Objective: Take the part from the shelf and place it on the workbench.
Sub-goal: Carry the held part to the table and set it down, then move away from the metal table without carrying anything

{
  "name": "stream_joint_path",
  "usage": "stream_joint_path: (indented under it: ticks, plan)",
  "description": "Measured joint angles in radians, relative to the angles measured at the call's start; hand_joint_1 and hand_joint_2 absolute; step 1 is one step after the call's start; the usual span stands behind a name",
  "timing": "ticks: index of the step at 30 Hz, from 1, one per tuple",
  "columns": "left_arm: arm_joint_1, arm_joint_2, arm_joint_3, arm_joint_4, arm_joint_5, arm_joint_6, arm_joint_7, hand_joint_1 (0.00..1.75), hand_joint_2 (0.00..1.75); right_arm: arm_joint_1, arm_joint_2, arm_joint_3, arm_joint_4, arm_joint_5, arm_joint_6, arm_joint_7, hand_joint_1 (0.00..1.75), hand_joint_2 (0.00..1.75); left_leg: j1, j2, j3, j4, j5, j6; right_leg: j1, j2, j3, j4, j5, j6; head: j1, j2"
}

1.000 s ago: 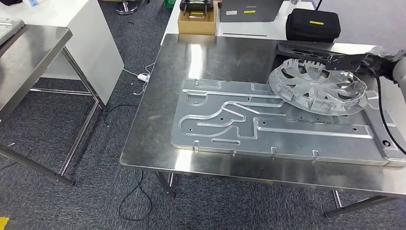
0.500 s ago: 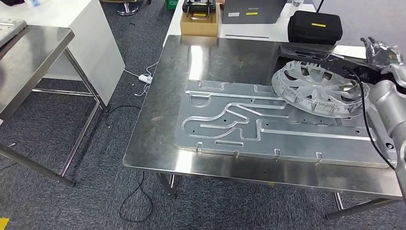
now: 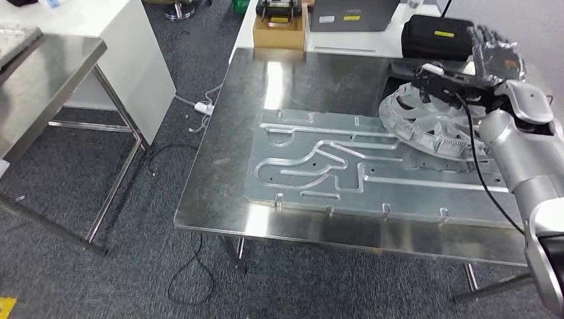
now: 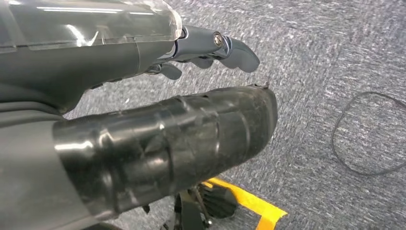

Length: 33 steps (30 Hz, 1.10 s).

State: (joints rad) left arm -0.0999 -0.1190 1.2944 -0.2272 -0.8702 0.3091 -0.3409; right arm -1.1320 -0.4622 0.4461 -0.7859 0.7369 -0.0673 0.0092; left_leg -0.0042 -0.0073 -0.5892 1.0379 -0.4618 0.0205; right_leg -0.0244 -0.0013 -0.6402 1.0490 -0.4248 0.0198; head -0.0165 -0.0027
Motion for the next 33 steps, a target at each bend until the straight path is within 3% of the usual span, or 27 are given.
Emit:
stream_joint_path:
  ticks: [2,3,4,6,8,9,10,13,14,17,19,22,23,24,25,27,29,30,32,33]
  plan:
    - [0.000,-0.001,0.001,0.000,-0.001,-0.003,0.000,0.00,1.31,0.013,0.001,-0.005,-0.037,0.012,-0.012,0.000,0.00,0.00,0.000,0.001,-0.002,-0.009,0.012,0.014,-0.002,0.000,-0.002,-0.001,-0.001,0.011,0.000,0.000]
    - [0.000,-0.001,0.001,0.000,-0.001,-0.004,0.000,0.00,1.75,0.017,0.001,-0.009,-0.055,0.017,-0.016,0.000,0.00,0.00,0.000,0.002,-0.003,-0.016,0.019,0.023,-0.004,0.000,-0.008,0.013,-0.017,0.014,0.000,0.000]
    - [-0.001,-0.002,0.001,0.000,-0.001,-0.007,0.000,0.00,1.75,0.019,0.001,-0.013,-0.071,0.022,-0.020,0.000,0.00,0.00,0.000,0.003,-0.005,-0.021,0.027,0.031,-0.005,0.000,-0.020,0.045,-0.047,0.015,0.001,0.000]
    - [-0.002,-0.003,0.001,0.000,-0.003,-0.013,0.000,0.00,1.75,0.022,0.001,-0.020,-0.095,0.030,-0.019,0.000,0.00,0.00,-0.004,0.005,-0.015,-0.023,0.037,0.041,-0.004,0.001,-0.060,0.162,-0.127,0.015,0.001,0.000]
    - [-0.002,-0.003,0.001,0.000,-0.005,-0.018,0.000,0.00,1.75,0.030,0.001,-0.021,-0.113,0.036,-0.015,0.000,0.00,0.00,-0.009,0.005,-0.028,-0.021,0.045,0.045,-0.002,0.001,-0.083,0.255,-0.167,0.016,0.000,0.000]
    - [-0.002,-0.004,0.001,0.000,-0.006,-0.019,0.000,0.00,1.75,0.035,0.001,-0.021,-0.122,0.039,-0.013,0.000,0.00,0.00,-0.011,0.004,-0.035,-0.019,0.049,0.045,-0.001,0.001,-0.072,0.254,-0.160,0.016,0.000,0.000]
    - [-0.002,-0.005,0.001,0.000,-0.007,-0.021,0.000,0.00,1.75,0.038,0.001,-0.021,-0.133,0.043,-0.012,0.000,0.00,0.00,-0.012,0.004,-0.042,-0.016,0.052,0.044,0.000,0.001,-0.042,0.215,-0.139,0.014,0.000,0.000]
    - [-0.002,-0.010,0.001,0.000,-0.012,-0.023,0.003,0.00,1.75,0.041,0.001,-0.021,-0.169,0.055,-0.002,0.000,0.00,0.00,-0.015,0.002,-0.059,-0.006,0.061,0.036,0.008,0.002,0.072,0.037,-0.085,0.003,0.000,0.000]
    - [-0.002,-0.011,0.000,0.000,-0.013,-0.023,0.003,0.00,1.75,0.041,0.001,-0.022,-0.177,0.058,0.002,0.000,0.00,0.00,-0.015,0.002,-0.062,-0.004,0.065,0.031,0.012,0.002,0.087,0.008,-0.081,0.000,0.000,0.000]
    - [-0.002,-0.013,0.000,0.000,-0.015,-0.023,0.003,0.00,1.75,0.045,0.002,-0.022,-0.189,0.063,0.010,0.000,0.00,0.00,-0.015,-0.001,-0.070,-0.004,0.078,0.014,0.013,-0.001,0.080,-0.009,-0.066,-0.014,0.002,0.000]
    - [-0.002,-0.013,0.000,0.000,-0.016,-0.023,0.003,0.00,1.75,0.047,0.004,-0.022,-0.193,0.065,0.012,0.000,0.00,0.00,-0.014,-0.002,-0.090,0.031,0.035,0.000,0.006,-0.005,0.066,-0.018,-0.045,-0.029,0.001,0.000]
    - [-0.002,-0.015,0.000,0.000,-0.016,-0.024,0.003,0.00,1.75,0.047,0.006,-0.022,-0.197,0.070,0.016,0.001,0.00,0.00,0.000,0.000,-0.139,0.199,-0.094,-0.021,0.003,-0.007,0.033,-0.020,-0.017,-0.038,-0.001,0.000]
    - [-0.002,-0.015,0.000,0.000,-0.016,-0.024,0.003,0.00,1.75,0.049,0.006,-0.022,-0.197,0.071,0.017,0.002,0.00,0.00,0.005,0.000,-0.145,0.247,-0.111,-0.026,0.002,-0.008,0.021,-0.020,-0.008,-0.036,-0.001,0.000]
    - [-0.003,-0.016,0.000,0.000,-0.017,-0.024,0.003,0.00,1.75,0.050,0.007,-0.022,-0.197,0.073,0.019,0.003,0.00,0.00,0.009,0.000,-0.138,0.267,-0.107,-0.030,0.002,-0.008,0.009,-0.020,0.001,-0.034,-0.001,0.000]
    - [-0.003,-0.016,0.000,0.000,-0.017,-0.023,0.003,0.00,1.75,0.052,0.008,-0.022,-0.197,0.074,0.019,0.004,0.00,0.00,0.013,0.001,-0.115,0.253,-0.087,-0.034,0.000,-0.008,-0.003,-0.019,0.009,-0.030,-0.001,0.000]
    - [-0.005,-0.016,0.000,0.000,-0.018,-0.023,0.003,0.00,1.75,0.055,0.009,-0.022,-0.197,0.074,0.020,0.006,0.00,0.00,0.018,0.001,-0.023,0.139,-0.047,-0.038,-0.004,-0.008,-0.024,-0.016,0.025,-0.020,-0.001,0.000]
    - [-0.007,-0.016,0.000,0.000,-0.018,-0.023,0.003,0.00,1.75,0.055,0.010,-0.023,-0.196,0.073,0.022,0.006,0.00,0.00,0.016,-0.001,0.061,0.016,-0.047,-0.030,-0.005,-0.009,-0.034,-0.013,0.039,-0.007,-0.001,0.000]
    - [-0.008,-0.016,0.000,0.000,-0.018,-0.023,0.003,0.00,1.75,0.054,0.011,-0.024,-0.195,0.073,0.022,0.005,0.00,0.00,0.013,-0.003,0.079,-0.014,-0.053,-0.023,-0.005,-0.010,-0.035,-0.015,0.046,0.000,0.000,0.000]
    - [-0.008,-0.016,0.000,0.000,-0.018,-0.022,0.003,0.00,1.75,0.056,0.013,-0.024,-0.194,0.073,0.021,0.003,0.00,0.00,0.010,-0.003,0.076,-0.028,-0.044,-0.004,-0.007,-0.010,-0.037,-0.021,0.060,0.014,0.000,0.000]
    - [-0.008,-0.016,0.000,0.000,-0.019,-0.022,0.003,0.00,1.75,0.058,0.014,-0.024,-0.193,0.073,0.020,0.003,0.00,0.00,0.010,-0.001,0.070,-0.031,-0.034,0.006,-0.008,-0.010,-0.041,-0.017,0.053,0.019,0.000,0.000]
